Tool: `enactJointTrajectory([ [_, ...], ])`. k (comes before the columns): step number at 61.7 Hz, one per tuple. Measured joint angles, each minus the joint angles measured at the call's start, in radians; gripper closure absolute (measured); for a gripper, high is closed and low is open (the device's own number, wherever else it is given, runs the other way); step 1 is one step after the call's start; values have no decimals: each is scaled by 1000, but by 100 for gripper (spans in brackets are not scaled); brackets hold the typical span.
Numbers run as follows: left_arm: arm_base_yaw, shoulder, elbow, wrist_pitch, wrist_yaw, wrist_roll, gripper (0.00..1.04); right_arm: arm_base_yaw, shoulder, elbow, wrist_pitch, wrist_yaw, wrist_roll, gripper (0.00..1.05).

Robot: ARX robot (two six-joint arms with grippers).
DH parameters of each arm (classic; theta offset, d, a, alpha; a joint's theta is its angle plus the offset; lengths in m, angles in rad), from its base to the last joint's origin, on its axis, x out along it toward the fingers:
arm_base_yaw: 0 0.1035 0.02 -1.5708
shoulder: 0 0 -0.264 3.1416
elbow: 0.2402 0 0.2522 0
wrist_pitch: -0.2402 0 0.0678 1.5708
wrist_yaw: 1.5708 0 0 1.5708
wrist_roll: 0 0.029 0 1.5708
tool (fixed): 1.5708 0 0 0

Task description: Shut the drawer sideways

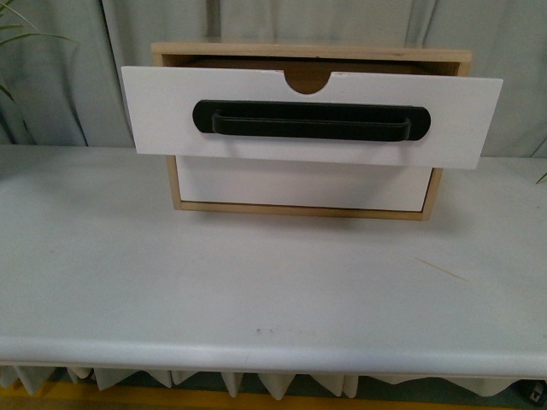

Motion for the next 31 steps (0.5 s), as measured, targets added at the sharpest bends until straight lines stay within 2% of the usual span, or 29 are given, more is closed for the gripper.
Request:
enactJointTrajectory([
  [7, -31, 249, 143, 46, 120, -249, 6, 24, 221, 111, 59, -23, -179, 9],
  [12, -46, 362, 212, 80, 171, -368, 6, 60, 320, 171, 99, -7, -291, 9],
  [23, -74, 556, 344, 151, 242, -518, 6, 157, 487, 254, 206, 45, -505, 9],
  [31, -77, 680, 435, 200, 319, -606, 6, 210, 575, 299, 243, 61, -584, 9],
])
